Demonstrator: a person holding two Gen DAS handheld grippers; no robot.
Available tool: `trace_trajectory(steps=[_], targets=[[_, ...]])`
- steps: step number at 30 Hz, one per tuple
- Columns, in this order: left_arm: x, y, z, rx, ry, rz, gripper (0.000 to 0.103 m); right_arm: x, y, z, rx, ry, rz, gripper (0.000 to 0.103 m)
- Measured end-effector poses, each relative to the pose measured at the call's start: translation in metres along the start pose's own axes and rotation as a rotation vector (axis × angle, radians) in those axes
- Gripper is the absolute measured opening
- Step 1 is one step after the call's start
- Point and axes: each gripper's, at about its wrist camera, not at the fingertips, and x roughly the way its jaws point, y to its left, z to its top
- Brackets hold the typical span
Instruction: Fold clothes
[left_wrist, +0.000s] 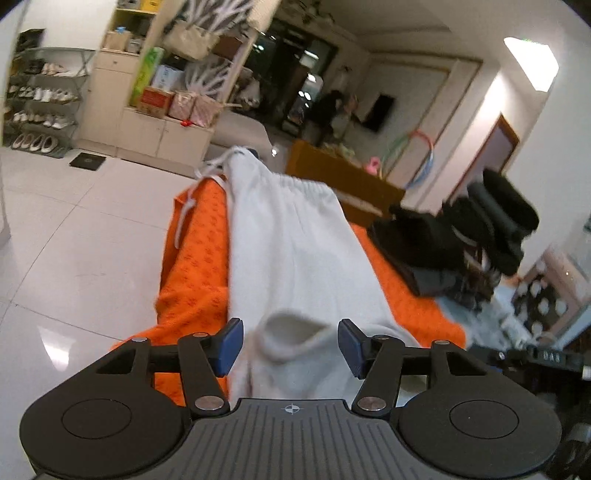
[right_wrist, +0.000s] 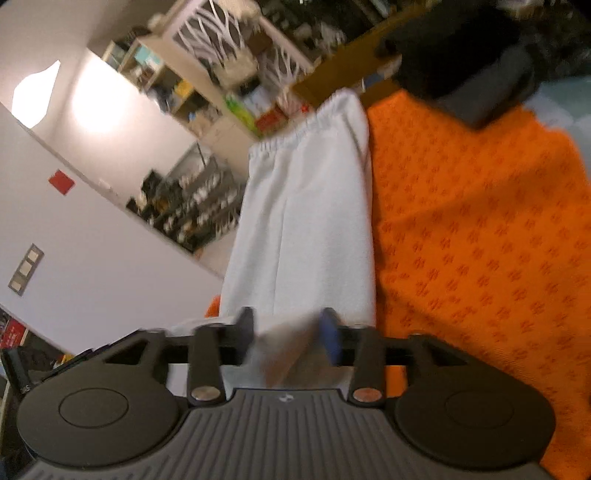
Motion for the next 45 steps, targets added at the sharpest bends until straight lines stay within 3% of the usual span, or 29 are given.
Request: trace_trajectory(steps=[6,13,17,24,26,27,32,35,38,39,40,42,44,45], targets=[[-0.008,0.009,-0.010,0.081,0.062,0.045,0.060,-0.022,0.025,-0.009,-0.170,-0.004,-0.068,0.052],[0.029,0.002,-0.010,0.193,0.091,0.056,0.058,-0.008,0.055,-0.015,-0.379,0.072,-0.181,0.052],[0.061,-0.002,0.000,0.247,0.108,0.051,0.058,0.016,0.054,-0.011,-0.384,0.115,-0.199,0.052],[0.107,0.005,0.008,0.199,0.149,0.008,0.055,0.060,0.035,-0.007,-0.305,0.169,-0.232,0.052],[0.116,0.007,0.008,0.177,0.159,-0.001,0.016,0.066,0.031,-0.007,-0.283,0.172,-0.232,0.034],[0.119,0.008,0.009,0.165,0.158,-0.003,0.009,0.069,0.028,-0.007,-0.272,0.173,-0.233,0.000],[0.099,0.017,0.020,0.051,0.069,0.021,0.008,0.045,0.040,0.006,-0.275,0.061,-0.233,0.001],[0.100,0.013,0.021,0.114,0.078,0.024,0.009,0.040,0.043,0.019,-0.293,0.036,-0.249,0.001],[0.106,0.014,0.020,0.117,0.093,0.025,0.010,0.053,0.046,0.022,-0.331,0.064,-0.267,0.009],[0.108,0.014,0.019,0.112,0.098,0.027,0.010,0.058,0.047,0.023,-0.345,0.075,-0.273,0.023],[0.109,0.013,0.019,0.109,0.100,0.032,0.010,0.063,0.048,0.024,-0.358,0.086,-0.280,0.045],[0.108,0.013,0.018,0.105,0.097,0.040,0.010,0.073,0.050,0.026,-0.385,0.108,-0.292,0.063],[0.107,0.012,0.017,0.102,0.089,0.048,0.010,0.085,0.050,0.025,-0.411,0.120,-0.305,0.063],[0.105,0.012,0.017,0.101,0.079,0.050,0.010,0.091,0.048,0.024,-0.419,0.130,-0.305,0.057]])
